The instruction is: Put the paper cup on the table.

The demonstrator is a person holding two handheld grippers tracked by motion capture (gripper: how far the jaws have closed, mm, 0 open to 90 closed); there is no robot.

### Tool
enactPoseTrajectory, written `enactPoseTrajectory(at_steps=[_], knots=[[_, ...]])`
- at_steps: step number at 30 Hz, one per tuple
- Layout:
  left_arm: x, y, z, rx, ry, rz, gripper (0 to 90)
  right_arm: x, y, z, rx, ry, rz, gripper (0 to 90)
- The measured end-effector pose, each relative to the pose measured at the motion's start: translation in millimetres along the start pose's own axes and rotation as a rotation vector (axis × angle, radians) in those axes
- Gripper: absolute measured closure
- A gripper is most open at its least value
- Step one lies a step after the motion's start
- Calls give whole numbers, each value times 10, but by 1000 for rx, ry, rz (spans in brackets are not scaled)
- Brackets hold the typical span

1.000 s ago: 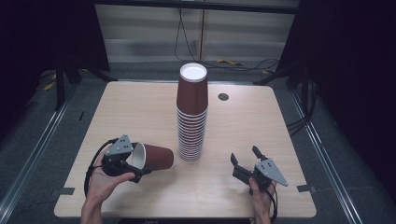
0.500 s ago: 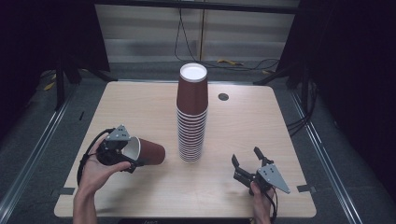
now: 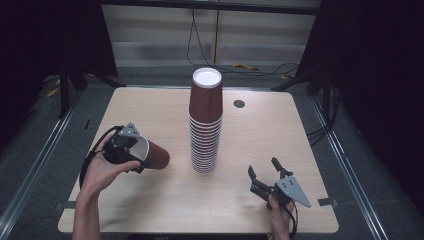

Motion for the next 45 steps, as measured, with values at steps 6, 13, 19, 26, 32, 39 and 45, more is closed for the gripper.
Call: enactPoseTrajectory(at_steps=[6,13,19,26,32,39,45], knots=[[86,122,63,22,58,13,39,0,0,0,0,0,0,145],[219,145,154,43,100,50,36,0,0,0,0,0,0,145],[307,141,221,67,139,49,36,0,0,0,1,0,0,146],[469,134,218,48,119,39,30,0,0,0,0,0,0,146],[558,134,233,41,87,53,25,0,0,0,1,1,0,146],[688,105,220,22,71,61,51,0,0,0,0,0,0,145],[708,165,157,-54,36,8,89,0,0,0,0,0,0,146]])
Point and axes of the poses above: each handheld gripper's, and its own axes: x roughly forward along the jaws, z roughly out of its top, y roughly to its left, the point moved 3 cm from there along x, roughly forward along the jaws, and after that the axes turned 3 degrees about -y, right-handed, at the moved point
